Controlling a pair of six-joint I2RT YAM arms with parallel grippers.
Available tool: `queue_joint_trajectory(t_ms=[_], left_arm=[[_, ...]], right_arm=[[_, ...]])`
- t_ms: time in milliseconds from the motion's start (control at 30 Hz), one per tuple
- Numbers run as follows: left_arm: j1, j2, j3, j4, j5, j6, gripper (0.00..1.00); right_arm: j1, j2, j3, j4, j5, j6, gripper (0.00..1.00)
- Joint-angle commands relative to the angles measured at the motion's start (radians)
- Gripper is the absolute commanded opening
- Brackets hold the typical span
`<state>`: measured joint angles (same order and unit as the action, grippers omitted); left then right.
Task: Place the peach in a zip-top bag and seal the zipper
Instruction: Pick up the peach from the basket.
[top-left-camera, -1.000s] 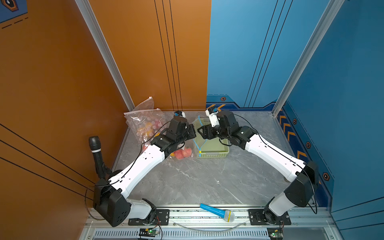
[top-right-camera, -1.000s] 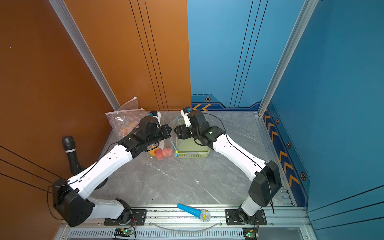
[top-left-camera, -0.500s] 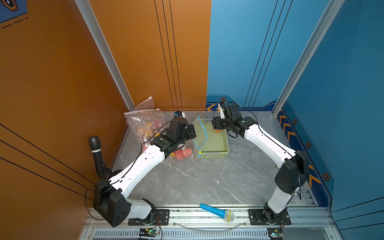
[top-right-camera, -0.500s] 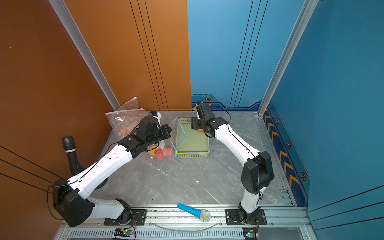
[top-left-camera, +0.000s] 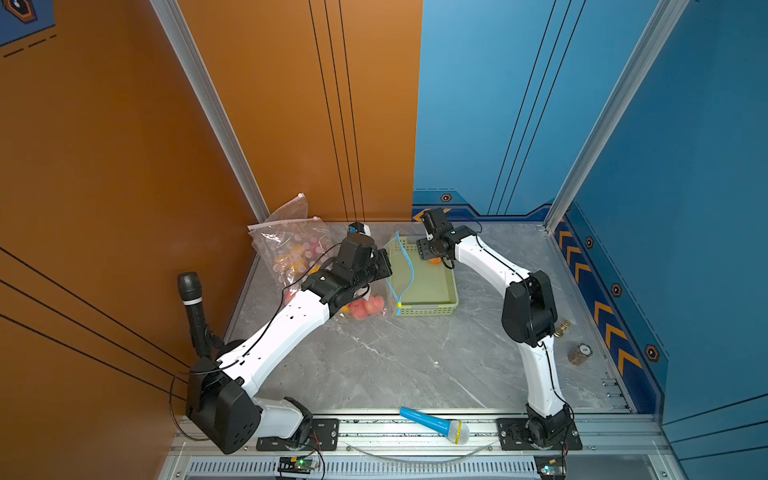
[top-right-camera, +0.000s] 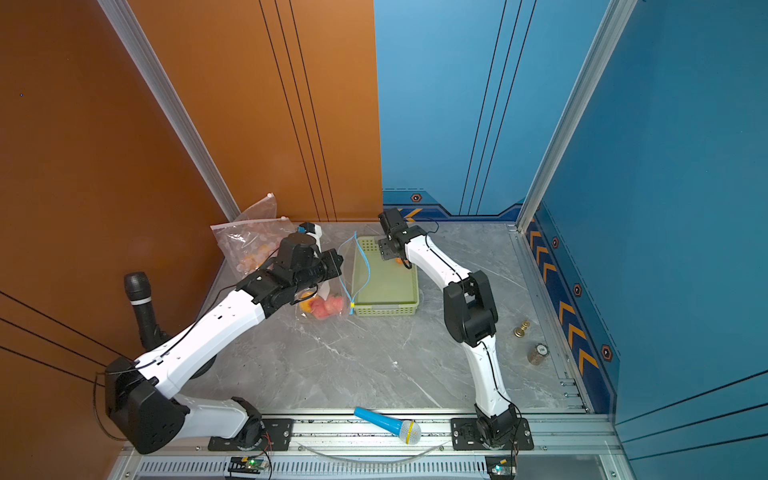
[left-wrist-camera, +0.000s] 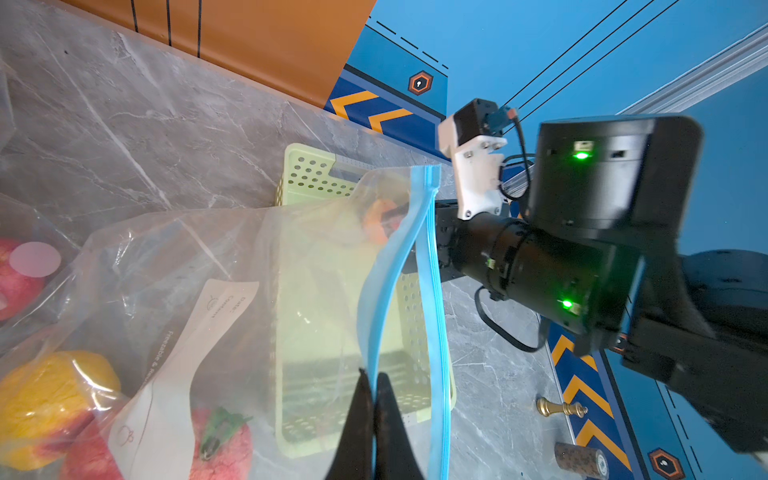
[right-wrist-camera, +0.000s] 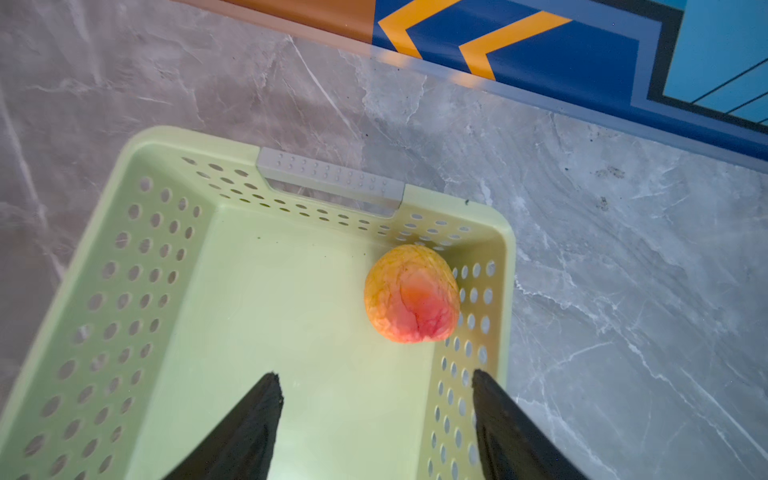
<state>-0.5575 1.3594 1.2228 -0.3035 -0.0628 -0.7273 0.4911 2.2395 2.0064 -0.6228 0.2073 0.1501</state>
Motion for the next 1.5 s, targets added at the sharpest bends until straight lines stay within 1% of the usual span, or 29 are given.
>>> queue_joint_trajectory(t_ms=[0, 200, 333, 633, 833, 1067, 1267, 1300, 1367, 1467], left_arm=[[0.004, -0.018, -0.018, 0.016, 0.006, -0.006, 0.0], [0.002, -0.018, -0.023, 0.017, 0.006, -0.011, 0.0], [0.002, -0.014, -0.026, 0.019, 0.007, -0.011, 0.0], [0.004, -0.005, -0.023, 0.026, 0.012, -0.014, 0.0], [0.002, 0.001, -0.019, 0.026, 0.017, -0.017, 0.0], [0.005, 0.0, -0.018, 0.027, 0.018, -0.018, 0.0], [0.004, -0.002, -0.022, 0.033, 0.021, -0.017, 0.0], [0.004, -0.002, -0.024, 0.033, 0.021, -0.017, 0.0], [0.004, -0.003, -0.023, 0.033, 0.021, -0.018, 0.0], [0.005, -0.005, -0.022, 0.03, 0.02, -0.014, 0.0]], right_arm=[[-0.012, 0.05, 0.054, -0.051, 0.043, -0.035, 0.75], [-0.024, 0.127, 0.107, -0.06, 0.063, -0.037, 0.77], [-0.036, 0.172, 0.15, -0.073, 0.053, -0.036, 0.79], [-0.042, 0.26, 0.242, -0.106, 0.026, -0.049, 0.78], [-0.037, 0.287, 0.25, -0.107, -0.018, -0.06, 0.76], [-0.029, 0.298, 0.263, -0.093, -0.036, -0.07, 0.76], [-0.032, 0.34, 0.314, -0.086, -0.045, -0.069, 0.79], [-0.033, 0.346, 0.32, -0.086, -0.052, -0.068, 0.78], [-0.036, 0.351, 0.325, -0.086, -0.063, -0.064, 0.72], [-0.04, 0.346, 0.323, -0.089, -0.074, -0.057, 0.58]])
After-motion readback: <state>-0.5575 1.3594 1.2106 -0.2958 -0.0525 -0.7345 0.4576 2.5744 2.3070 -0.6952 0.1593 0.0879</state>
